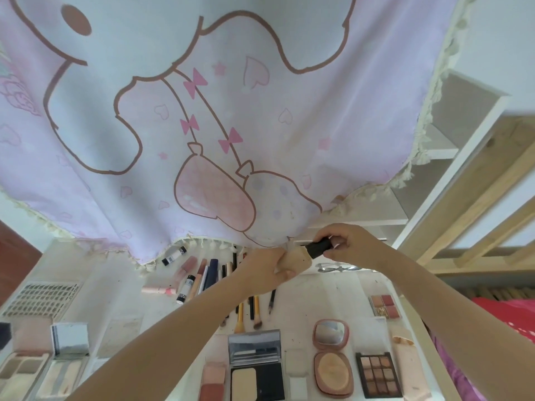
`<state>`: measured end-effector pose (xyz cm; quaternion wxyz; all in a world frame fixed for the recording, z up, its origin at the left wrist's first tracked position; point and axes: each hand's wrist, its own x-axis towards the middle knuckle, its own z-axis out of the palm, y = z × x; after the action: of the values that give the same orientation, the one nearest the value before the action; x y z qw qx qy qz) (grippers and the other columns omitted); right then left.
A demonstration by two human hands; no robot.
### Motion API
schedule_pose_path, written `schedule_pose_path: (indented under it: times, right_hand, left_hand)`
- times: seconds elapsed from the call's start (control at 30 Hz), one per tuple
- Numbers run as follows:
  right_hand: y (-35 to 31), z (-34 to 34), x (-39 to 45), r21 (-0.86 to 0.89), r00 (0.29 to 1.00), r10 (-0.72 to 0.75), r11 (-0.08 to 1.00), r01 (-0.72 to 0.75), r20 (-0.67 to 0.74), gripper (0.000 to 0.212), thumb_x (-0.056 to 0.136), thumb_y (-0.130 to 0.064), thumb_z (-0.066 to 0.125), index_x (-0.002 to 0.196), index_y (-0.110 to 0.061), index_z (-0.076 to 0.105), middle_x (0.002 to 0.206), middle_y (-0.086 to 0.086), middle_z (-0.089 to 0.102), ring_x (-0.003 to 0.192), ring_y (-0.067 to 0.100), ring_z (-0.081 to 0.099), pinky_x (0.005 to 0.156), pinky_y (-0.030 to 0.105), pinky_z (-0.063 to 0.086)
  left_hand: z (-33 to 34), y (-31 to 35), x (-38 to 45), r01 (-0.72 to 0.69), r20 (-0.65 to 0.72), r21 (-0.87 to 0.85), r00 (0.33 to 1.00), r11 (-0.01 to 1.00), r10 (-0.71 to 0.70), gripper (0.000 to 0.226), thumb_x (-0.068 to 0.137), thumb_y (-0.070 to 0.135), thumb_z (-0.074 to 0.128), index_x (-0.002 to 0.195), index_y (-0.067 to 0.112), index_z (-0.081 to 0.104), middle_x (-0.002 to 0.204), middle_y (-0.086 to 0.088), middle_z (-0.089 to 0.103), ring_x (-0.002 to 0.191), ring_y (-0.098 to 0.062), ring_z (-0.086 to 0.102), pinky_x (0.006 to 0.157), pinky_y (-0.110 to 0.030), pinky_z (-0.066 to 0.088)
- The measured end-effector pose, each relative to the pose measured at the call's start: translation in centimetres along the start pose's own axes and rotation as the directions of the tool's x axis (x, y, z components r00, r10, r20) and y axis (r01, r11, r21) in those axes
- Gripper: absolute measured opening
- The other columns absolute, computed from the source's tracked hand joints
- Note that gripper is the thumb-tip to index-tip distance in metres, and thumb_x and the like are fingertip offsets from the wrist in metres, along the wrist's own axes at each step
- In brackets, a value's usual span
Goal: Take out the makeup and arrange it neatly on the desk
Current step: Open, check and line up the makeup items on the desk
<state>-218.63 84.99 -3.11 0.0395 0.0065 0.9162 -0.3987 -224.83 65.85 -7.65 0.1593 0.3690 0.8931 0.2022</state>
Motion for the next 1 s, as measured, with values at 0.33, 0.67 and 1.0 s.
schedule_pose_path:
  times: [0.33,0.67,1.0]
  right_hand:
    - [6.0,-2.0,-1.8,-0.049,0.998,0.005,0.999,-0.008,-0.068,0.038,0.063,0.031,0.040,0.081,0.010,0.066,0.101,0.023,0.061,0.087,0.023,0.055,0.068,0.003,0.040]
    - [12.9,-2.0,-1.9,-0.189,0.989,0.044,0.982,-0.017,0.140,0.030,0.078,0.007,0.057,0.104,-0.005,0.066,0.103,0.012,0.063,0.095,0.018,0.054,0.073,0.004,0.033]
    - [17.1,-1.0,-0.2,-0.281,0.974,0.003,0.958,0.063,0.227,0.037,0.081,-0.002,0.055,0.116,-0.014,0.060,0.109,0.009,0.053,0.089,0.009,0.042,0.067,0.003,0.027]
  left_hand:
    - [5.0,3.3,3.8,0.044,0.188,-0.091,0.982,0.995,-0.027,0.036,0.090,0.034,0.051,0.118,0.012,0.048,0.108,-0.007,0.060,0.095,-0.021,0.056,0.076,-0.025,0.039]
    - [11.6,4.9,8.5,0.118,0.200,0.038,0.972,0.992,-0.124,0.034,0.088,0.034,0.054,0.113,0.011,0.051,0.113,-0.010,0.057,0.104,-0.025,0.052,0.082,-0.029,0.041]
    - [16.7,5.9,12.0,0.250,0.154,-0.280,0.965,0.927,-0.214,0.028,0.084,0.020,0.061,0.109,0.008,0.057,0.109,-0.009,0.063,0.100,-0.025,0.056,0.081,-0.026,0.041]
